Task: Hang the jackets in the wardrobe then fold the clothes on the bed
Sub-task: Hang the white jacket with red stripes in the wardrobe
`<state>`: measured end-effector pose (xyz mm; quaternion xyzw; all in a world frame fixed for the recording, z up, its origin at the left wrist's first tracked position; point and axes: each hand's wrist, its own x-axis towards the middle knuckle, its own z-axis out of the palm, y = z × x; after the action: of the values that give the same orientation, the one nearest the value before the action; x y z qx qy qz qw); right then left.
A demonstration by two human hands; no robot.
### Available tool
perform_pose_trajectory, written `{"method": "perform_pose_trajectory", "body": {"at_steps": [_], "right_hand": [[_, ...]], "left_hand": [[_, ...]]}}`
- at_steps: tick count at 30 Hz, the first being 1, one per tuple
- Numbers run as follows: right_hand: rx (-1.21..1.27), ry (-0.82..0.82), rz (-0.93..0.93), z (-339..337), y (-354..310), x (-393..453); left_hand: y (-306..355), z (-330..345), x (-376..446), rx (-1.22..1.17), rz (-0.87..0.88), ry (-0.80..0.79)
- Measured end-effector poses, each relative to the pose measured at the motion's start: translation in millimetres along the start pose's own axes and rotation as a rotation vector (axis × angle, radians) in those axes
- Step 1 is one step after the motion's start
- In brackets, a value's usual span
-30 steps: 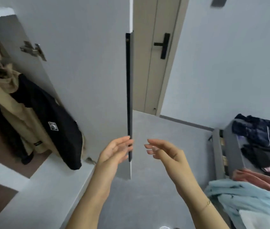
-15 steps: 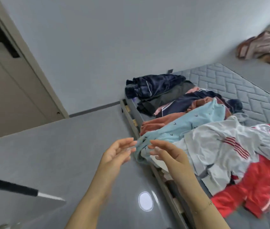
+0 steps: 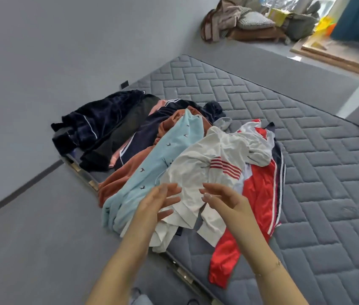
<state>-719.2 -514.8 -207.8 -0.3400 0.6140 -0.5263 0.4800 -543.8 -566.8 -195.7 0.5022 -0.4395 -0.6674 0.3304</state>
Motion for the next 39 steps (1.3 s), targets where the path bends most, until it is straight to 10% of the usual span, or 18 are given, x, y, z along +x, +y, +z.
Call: {"method": "perform_pose_trajectory", "body": {"at_steps": [15, 30, 36, 39], "right_hand": [[0.081, 0.431, 0.120, -29.4, 12.9, 153.9], [0.061, 0.299, 0.272, -107.9, 120.6, 355.9], [0.039, 0.227, 0.312, -149.0, 167.6, 398.4], [0.049, 0.233, 0.341, -165.4, 190.5, 396.8]], "left_hand": [[1.0, 51.3, 249.8, 0.257, -0.233, -0.344], [-118.6, 104.5, 457.9, 0.376, -0.196, 0.034], [-192.7, 133.0, 562.5, 1.354, -0.074, -0.020], [-223.4, 127.4, 577.8, 1.402, -0.040, -0.080]]}}
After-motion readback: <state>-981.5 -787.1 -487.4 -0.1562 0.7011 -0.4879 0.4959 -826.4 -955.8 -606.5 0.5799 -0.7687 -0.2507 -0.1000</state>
